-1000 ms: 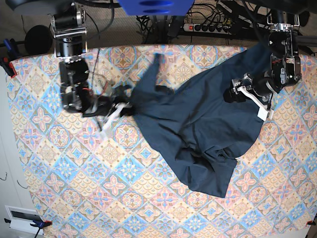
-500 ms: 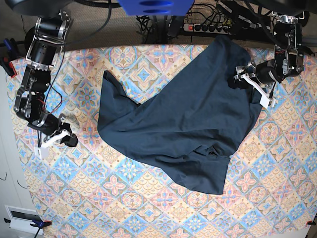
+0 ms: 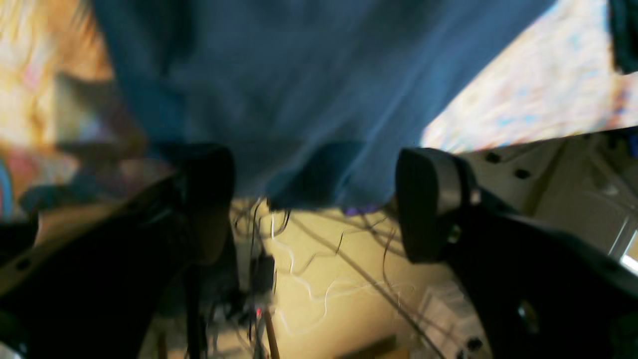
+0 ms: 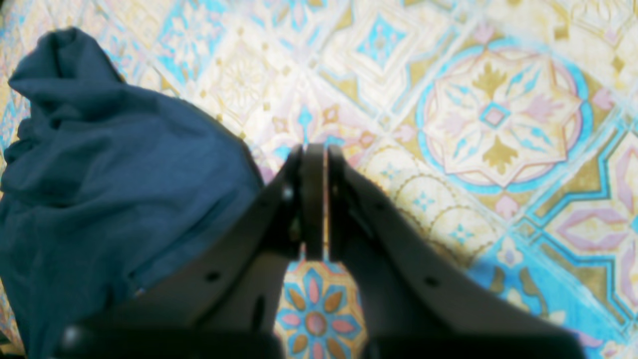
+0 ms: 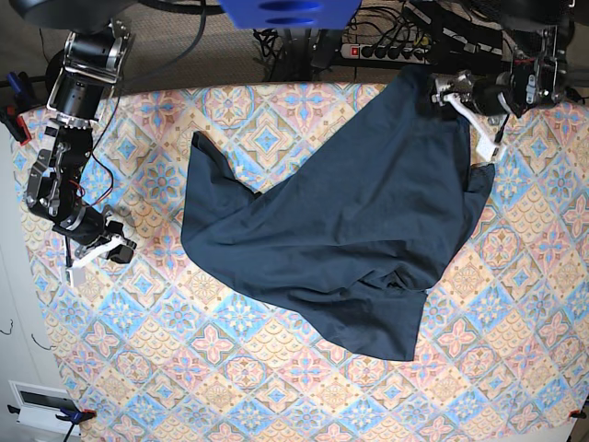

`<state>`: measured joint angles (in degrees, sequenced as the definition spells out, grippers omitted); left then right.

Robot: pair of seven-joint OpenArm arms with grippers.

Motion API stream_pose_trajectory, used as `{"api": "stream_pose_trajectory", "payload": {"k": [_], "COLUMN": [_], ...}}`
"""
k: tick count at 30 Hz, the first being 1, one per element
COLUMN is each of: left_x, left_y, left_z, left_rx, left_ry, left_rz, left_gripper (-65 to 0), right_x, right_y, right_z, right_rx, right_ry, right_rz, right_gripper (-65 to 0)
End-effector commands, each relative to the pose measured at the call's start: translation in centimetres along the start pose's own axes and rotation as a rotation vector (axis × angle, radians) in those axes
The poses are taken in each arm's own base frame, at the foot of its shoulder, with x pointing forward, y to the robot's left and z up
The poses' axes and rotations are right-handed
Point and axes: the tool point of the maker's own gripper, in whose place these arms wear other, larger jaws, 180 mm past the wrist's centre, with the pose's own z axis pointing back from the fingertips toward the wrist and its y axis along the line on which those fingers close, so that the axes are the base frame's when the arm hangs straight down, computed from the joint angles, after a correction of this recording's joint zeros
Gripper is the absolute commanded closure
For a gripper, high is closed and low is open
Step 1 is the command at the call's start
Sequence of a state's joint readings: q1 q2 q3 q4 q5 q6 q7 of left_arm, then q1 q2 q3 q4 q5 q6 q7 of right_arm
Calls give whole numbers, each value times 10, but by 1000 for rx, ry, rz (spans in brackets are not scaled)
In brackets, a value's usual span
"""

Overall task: Layout the t-shirt on the table in an organized manner, then fold the t-shirt properly
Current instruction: 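Regrasp the shirt with the left gripper at another edge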

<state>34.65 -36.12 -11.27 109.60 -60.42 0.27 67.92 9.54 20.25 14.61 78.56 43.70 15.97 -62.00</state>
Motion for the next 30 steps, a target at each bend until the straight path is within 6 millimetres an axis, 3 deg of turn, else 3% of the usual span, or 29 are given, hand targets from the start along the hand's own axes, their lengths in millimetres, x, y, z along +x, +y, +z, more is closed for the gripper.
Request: {"api": "stream_pose_trajectory", "payload": {"k": [1,7,11,14,22,25,28,30], "left_x": [4,11,8,5,25,44,77,103], "left_y": [-4,17,28,30,34,27,18,12], "left_z": [4,20,17,11,-18,-20,-17,-12], "left_rx": [-16,41,58,52,55,29,1,-5], "left_ry": [-13,-63,-55,-64,-124,-167,-248,-300], "left_rz": [-8,33,72,111,189,187,176,156], "left_gripper": [-502,-502,-502,-502,-482,-312,-20,0], "right_x": [23,22,18,13,13,13,12,12], "right_y": [4,4,9,15,15,15,16,16], "right_z": [7,6,3,-1,-2,-2,-2,-2], "right_rx": [11,12,20,31,32,32,32,33], "right_ry": [-58,-56,-38,-19,-18,-18,-17,-15], "right_rz": [26,26,40,58,58,58,59,58], "right_gripper": [-11,-11,-11,-11,-11,-11,-11,-11]}}
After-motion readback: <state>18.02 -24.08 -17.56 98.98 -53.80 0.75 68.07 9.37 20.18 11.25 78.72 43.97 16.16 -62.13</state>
